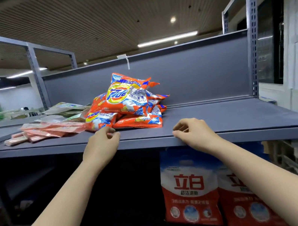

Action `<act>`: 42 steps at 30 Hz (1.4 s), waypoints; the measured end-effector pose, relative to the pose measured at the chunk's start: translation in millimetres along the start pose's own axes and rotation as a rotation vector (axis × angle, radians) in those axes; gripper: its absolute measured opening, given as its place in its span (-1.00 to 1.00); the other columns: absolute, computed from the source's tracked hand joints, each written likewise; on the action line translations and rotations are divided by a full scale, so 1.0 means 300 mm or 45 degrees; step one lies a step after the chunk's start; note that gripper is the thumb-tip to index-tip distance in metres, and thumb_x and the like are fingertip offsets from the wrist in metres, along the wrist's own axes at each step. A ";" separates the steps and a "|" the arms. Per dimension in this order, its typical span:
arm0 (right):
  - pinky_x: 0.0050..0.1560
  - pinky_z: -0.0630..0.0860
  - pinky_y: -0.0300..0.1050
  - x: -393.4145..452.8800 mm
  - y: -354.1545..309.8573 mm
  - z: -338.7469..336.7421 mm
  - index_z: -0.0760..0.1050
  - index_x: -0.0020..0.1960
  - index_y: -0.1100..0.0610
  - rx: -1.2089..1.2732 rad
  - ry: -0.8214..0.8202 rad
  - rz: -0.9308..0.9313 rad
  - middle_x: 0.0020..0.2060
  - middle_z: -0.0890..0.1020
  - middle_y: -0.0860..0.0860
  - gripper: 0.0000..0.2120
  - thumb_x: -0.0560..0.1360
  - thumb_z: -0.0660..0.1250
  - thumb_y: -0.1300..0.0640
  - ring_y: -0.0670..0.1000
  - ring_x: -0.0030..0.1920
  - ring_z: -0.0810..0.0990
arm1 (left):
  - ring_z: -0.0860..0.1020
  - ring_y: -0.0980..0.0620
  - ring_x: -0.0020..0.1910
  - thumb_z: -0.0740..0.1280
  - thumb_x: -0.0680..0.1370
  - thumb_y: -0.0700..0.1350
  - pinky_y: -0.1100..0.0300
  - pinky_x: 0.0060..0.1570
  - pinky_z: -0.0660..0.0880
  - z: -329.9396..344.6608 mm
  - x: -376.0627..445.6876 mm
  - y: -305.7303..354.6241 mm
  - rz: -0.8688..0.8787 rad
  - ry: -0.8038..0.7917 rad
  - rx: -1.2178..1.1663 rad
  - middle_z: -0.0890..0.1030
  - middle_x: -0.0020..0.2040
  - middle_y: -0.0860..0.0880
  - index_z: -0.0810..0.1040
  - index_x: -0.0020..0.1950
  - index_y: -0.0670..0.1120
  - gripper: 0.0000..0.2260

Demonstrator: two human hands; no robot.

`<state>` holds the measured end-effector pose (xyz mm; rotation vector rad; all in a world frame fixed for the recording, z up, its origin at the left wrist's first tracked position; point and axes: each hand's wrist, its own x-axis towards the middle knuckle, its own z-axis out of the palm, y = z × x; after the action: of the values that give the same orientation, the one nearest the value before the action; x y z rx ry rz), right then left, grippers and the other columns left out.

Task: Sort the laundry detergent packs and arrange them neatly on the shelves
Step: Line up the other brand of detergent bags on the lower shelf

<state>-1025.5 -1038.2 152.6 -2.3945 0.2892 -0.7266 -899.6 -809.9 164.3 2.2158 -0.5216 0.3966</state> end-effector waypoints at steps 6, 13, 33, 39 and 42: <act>0.01 0.50 -0.14 0.159 -0.060 0.081 0.55 0.11 0.09 0.012 0.074 0.028 0.04 0.63 0.01 -0.78 0.51 0.31 0.03 -0.02 0.03 0.56 | 0.48 -0.05 0.07 0.28 0.55 0.04 0.13 -0.01 0.34 0.010 0.177 -0.091 0.025 0.061 -0.156 0.55 0.15 -0.06 0.45 0.26 -0.05 -0.68; -0.10 0.46 -0.18 0.388 -0.144 0.166 0.53 0.08 0.08 -0.037 0.191 0.116 0.06 0.62 0.02 -0.80 0.50 0.32 0.03 -0.02 0.02 0.56 | 0.43 -0.09 0.29 0.29 0.55 0.01 0.14 0.09 0.31 -0.005 0.489 -0.113 0.250 0.113 -0.249 0.47 0.34 -0.11 0.43 0.35 -0.13 -0.59; -0.36 0.34 -0.44 0.704 -0.225 0.349 0.49 0.20 0.15 -0.115 0.671 0.347 0.10 0.58 0.08 -0.72 0.57 0.11 0.20 -0.15 -0.24 0.48 | 0.49 -0.07 -0.21 0.16 0.56 -0.08 0.06 -0.18 0.46 0.034 1.014 -0.236 0.191 0.290 -1.038 0.52 -0.24 -0.03 0.43 -0.17 -0.10 -0.84; 0.03 0.39 -0.11 0.803 -0.253 0.415 0.35 0.37 0.15 0.051 0.612 0.453 0.26 0.50 0.11 -0.60 0.62 0.09 -0.01 0.10 0.19 0.47 | 0.35 -0.15 -0.24 0.11 0.55 -0.06 0.07 -0.23 0.28 -0.011 1.051 -0.412 -0.044 0.461 -0.792 0.43 -0.27 -0.10 0.34 -0.24 -0.13 -0.79; 0.33 0.28 0.05 0.859 -0.247 0.438 0.19 0.50 0.04 0.075 0.604 0.480 0.43 0.35 0.08 -0.47 0.59 0.10 -0.15 0.16 0.41 0.29 | 0.38 -0.18 -0.20 0.09 0.58 -0.06 0.04 -0.18 0.30 0.004 1.036 -0.450 -0.026 0.472 -0.775 0.47 -0.17 -0.15 0.38 -0.14 -0.15 -0.79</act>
<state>-736.5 -1009.3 222.1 -2.0004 0.8725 -1.0903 -564.6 -804.5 214.3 1.5174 -0.3554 0.5406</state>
